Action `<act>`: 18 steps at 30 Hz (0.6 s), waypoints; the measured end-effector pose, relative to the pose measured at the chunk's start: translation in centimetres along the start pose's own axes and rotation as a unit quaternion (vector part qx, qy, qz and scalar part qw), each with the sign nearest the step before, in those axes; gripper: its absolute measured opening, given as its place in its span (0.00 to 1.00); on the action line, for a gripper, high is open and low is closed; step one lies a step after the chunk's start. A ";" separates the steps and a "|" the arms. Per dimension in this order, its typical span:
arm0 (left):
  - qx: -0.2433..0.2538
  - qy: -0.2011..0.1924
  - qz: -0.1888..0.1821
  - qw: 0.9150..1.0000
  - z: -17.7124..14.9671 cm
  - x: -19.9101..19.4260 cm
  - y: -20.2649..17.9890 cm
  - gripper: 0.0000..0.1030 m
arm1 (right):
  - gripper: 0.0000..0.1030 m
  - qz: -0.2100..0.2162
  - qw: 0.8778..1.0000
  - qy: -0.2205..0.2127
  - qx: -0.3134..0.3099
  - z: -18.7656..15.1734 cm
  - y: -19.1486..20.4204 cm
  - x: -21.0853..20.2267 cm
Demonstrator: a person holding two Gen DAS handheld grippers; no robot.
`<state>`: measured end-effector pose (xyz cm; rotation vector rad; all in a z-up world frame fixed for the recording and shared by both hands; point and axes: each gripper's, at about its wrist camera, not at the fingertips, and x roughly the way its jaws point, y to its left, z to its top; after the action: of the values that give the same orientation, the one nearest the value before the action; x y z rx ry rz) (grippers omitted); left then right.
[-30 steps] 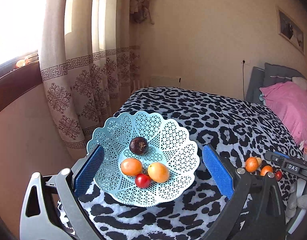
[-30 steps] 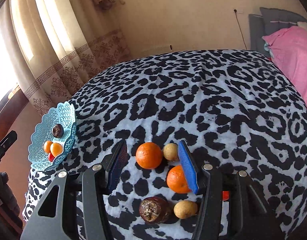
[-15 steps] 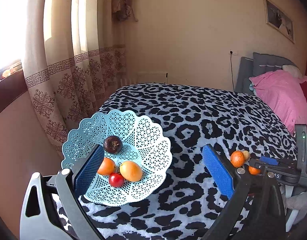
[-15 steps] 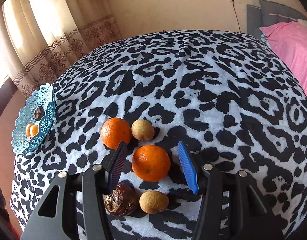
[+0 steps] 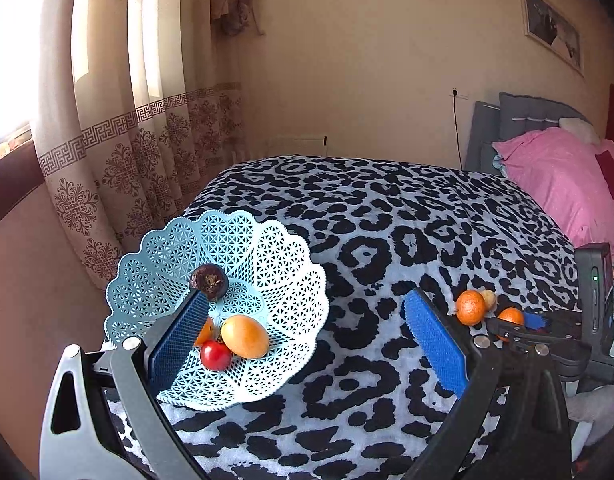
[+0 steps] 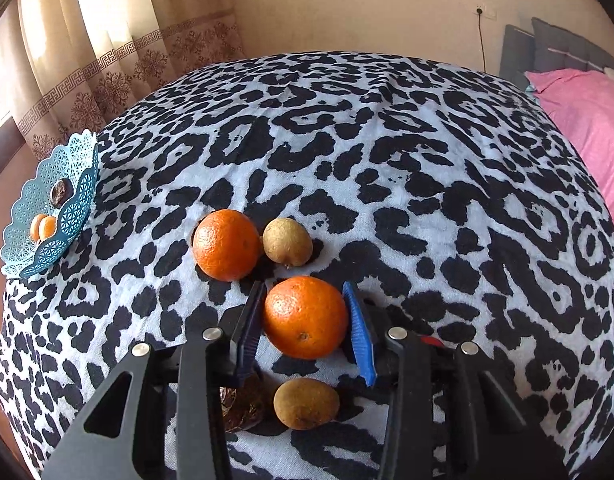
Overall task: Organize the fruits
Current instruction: 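Move the right tool back to the pile and grasp an orange, then grasp another orange with the left tool while the right tool holds its orange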
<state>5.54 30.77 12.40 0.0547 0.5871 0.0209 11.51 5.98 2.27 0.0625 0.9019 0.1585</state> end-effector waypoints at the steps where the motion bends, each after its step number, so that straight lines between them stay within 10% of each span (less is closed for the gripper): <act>1: 0.001 0.001 0.000 1.000 0.0 0.1 -0.1 0.97 | 0.39 0.001 1.000 -0.001 0.002 0.0 -0.1 -0.1; 18: 0.048 0.030 -0.044 0.997 -0.1 3.1 -5.4 0.97 | 0.38 0.008 0.995 -0.063 0.071 0.4 -4.9 -5.1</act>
<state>8.04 25.50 10.30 0.1212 0.6497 -0.0910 9.25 0.26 5.90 0.2098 0.7852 0.1041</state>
